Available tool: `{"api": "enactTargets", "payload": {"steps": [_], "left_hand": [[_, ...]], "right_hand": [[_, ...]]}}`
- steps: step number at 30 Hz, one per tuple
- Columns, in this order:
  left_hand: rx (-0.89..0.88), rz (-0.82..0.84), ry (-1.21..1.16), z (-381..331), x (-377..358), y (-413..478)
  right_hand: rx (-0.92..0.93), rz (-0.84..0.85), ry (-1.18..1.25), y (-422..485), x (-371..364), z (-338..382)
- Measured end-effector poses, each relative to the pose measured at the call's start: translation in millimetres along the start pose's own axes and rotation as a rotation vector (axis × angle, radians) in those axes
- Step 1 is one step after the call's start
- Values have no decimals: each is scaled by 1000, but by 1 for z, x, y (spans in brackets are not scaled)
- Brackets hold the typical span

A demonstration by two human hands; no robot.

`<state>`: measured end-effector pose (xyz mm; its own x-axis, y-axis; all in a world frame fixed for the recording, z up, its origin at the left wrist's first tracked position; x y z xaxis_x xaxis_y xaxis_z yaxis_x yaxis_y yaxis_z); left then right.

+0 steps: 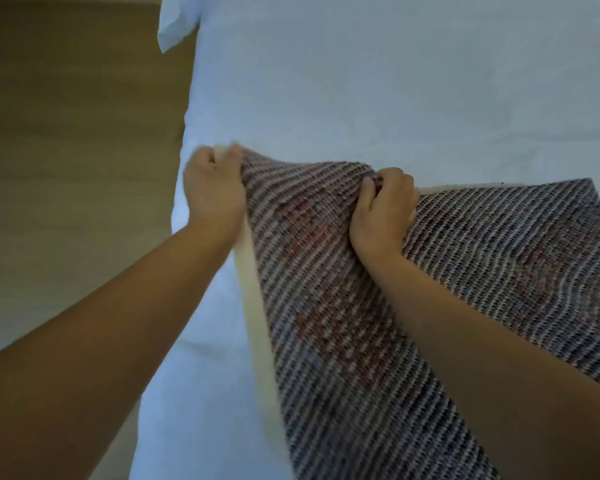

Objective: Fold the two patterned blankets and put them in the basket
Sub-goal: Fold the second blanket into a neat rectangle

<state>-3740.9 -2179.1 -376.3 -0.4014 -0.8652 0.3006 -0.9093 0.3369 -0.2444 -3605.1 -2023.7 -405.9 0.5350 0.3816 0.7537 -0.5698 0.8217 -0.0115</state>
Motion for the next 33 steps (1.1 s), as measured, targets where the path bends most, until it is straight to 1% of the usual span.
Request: {"api": "enactTargets", "payload": {"steps": [1,2,3,4,6,7,8,10,12,13,16,18,21,22,24,25,27,29,33], "left_hand": [[-103,-98,101,-1,9,4],[-140,-93,175,2,9,7],[-109,-35,231,12,4,11],[-46,38,289,25,-4,14],[51,150,359,48,-14,18],[70,173,345,57,-16,18],[84,185,310,61,-16,18],[106,214,264,69,-16,13],[137,253,238,77,-17,1],[177,260,185,81,-17,-8],[283,252,-17,93,-12,-39],[362,281,-118,105,-11,-68],[484,325,-452,124,-13,-119],[510,344,-506,129,-13,-136],[564,396,-487,138,-14,-172],[573,403,-435,141,-14,-189],[520,392,-354,144,-13,-224],[478,388,-326,148,-14,-257],[498,299,-278,166,-11,-320]], "right_hand": [[25,-16,7,-2,-2,2],[52,-10,16,-3,-6,4],[72,27,12,-6,-13,4],[77,105,-24,-9,-23,2],[68,326,-217,-18,-47,-12],[76,413,-326,-23,-58,-20],[92,458,-399,-26,-65,-28],[112,476,-454,-26,-71,-36],[137,468,-453,-27,-71,-36],[156,456,-446,-30,-69,-36],[197,446,-430,-52,-58,-40],[204,482,-431,-73,-50,-48],[222,570,-450,-99,-36,-64],[226,593,-450,-107,-29,-70],[225,629,-460,-124,-13,-85],[215,639,-471,-133,-3,-94],[194,645,-489,-152,19,-113],[172,645,-498,-174,43,-133],[120,632,-525,-220,90,-181]]}}
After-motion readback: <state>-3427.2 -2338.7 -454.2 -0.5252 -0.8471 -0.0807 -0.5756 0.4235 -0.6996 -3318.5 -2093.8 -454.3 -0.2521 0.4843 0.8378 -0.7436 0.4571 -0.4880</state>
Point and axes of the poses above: each hand's wrist, its own y-axis towards the middle knuckle, its own x-axis out of the back of the hand, z = x × y, the point moved 4 cm from there along y, towards the middle knuckle, and after that the axes turned 13 degrees about z, right-handed, at the moved point
